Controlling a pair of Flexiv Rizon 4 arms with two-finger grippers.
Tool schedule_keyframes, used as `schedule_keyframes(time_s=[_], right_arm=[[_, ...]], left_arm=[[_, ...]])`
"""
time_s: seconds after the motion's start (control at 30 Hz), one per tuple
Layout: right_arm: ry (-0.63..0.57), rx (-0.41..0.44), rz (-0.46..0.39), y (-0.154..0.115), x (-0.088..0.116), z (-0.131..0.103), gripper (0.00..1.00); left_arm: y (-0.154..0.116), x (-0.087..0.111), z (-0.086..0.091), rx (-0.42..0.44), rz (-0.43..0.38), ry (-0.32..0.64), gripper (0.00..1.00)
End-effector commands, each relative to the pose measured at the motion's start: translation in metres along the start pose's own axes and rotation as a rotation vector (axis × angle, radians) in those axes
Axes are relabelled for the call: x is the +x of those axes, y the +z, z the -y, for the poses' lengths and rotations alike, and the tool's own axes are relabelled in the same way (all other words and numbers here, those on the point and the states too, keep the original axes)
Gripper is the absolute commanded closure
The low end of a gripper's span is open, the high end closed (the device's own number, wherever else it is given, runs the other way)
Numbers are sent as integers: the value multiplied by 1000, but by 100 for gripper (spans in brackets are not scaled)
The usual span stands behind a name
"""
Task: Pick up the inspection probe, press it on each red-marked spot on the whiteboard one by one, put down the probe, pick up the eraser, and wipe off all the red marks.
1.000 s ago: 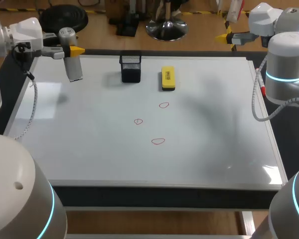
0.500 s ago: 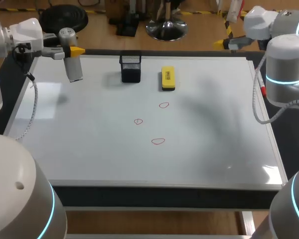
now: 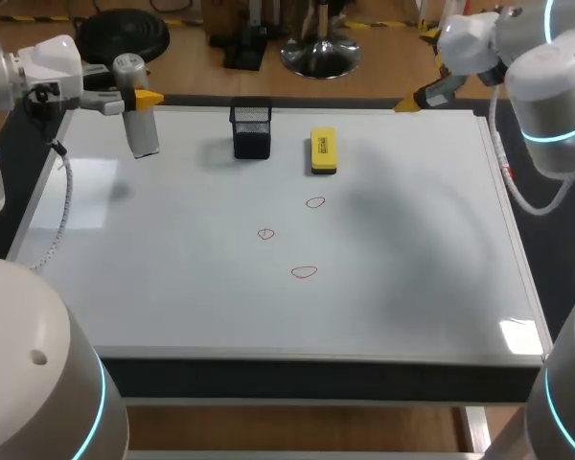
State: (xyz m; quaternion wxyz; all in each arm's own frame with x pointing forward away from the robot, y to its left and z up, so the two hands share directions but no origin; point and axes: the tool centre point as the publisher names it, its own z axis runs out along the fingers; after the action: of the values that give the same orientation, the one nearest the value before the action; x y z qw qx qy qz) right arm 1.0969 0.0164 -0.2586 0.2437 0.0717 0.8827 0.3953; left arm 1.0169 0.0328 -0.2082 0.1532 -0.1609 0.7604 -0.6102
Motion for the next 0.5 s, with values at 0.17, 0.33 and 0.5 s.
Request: schedule_keyframes(time_s=[0.17,0.33,0.5], right_arm=[[-639,537,-647,24,-8,-7,0],[-757,563,-734,35,-7,-13,0],[-864,587,-812,45,-3,-18,0]], left_arm=[[0,1,1,1,4,2,100],[0,1,1,1,4,2,100],[0,1,1,1,4,2,100]])
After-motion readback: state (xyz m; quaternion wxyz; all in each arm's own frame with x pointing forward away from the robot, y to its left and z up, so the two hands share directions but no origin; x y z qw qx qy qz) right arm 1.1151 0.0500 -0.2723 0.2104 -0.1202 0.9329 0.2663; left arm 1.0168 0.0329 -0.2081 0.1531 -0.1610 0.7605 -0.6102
